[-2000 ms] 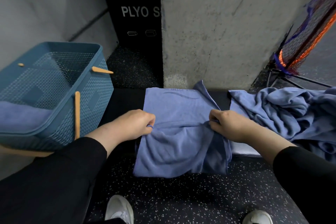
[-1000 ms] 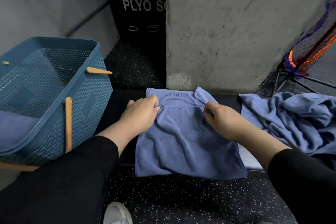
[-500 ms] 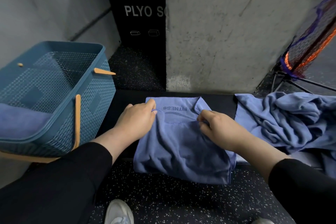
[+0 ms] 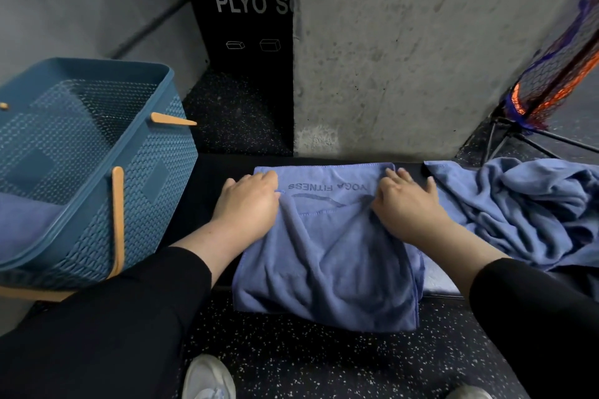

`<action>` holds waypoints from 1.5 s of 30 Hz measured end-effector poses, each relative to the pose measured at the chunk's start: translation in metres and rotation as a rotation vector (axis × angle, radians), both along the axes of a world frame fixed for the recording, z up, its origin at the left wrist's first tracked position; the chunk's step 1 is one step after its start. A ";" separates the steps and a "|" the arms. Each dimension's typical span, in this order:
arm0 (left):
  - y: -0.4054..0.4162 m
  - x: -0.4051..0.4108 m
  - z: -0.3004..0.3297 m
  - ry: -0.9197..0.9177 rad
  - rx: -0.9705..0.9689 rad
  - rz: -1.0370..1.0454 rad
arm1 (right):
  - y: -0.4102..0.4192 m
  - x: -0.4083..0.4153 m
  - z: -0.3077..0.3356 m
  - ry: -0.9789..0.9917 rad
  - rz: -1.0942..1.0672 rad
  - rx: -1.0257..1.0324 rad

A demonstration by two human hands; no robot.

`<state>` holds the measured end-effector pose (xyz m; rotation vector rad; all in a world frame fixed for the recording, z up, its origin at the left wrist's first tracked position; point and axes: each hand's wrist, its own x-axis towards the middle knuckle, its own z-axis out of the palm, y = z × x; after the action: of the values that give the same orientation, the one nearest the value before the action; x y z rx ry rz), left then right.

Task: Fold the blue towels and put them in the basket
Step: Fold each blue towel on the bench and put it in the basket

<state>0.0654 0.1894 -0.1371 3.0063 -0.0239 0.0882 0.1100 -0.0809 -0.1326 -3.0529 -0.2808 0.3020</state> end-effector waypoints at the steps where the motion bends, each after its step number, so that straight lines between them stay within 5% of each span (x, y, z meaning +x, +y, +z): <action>1: 0.001 0.001 0.001 -0.008 -0.034 0.007 | -0.004 0.001 0.002 -0.038 -0.007 0.015; 8: 0.011 0.007 0.010 -0.003 -0.301 0.215 | -0.020 0.014 0.024 -0.317 -0.041 0.323; 14: 0.015 0.014 0.017 -0.028 -0.361 0.309 | -0.022 0.031 0.028 -0.227 0.013 0.370; 22: 0.023 0.029 -0.001 -0.176 -0.279 0.205 | -0.020 0.057 0.004 -0.181 0.014 0.302; 45: 0.027 0.012 0.028 0.116 -0.580 0.048 | -0.024 0.018 0.066 -0.300 -0.050 0.712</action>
<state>0.0777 0.2162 -0.1090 2.4277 0.0735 -0.0653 0.1285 -0.1047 -0.0670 -2.3782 -0.2543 -0.2236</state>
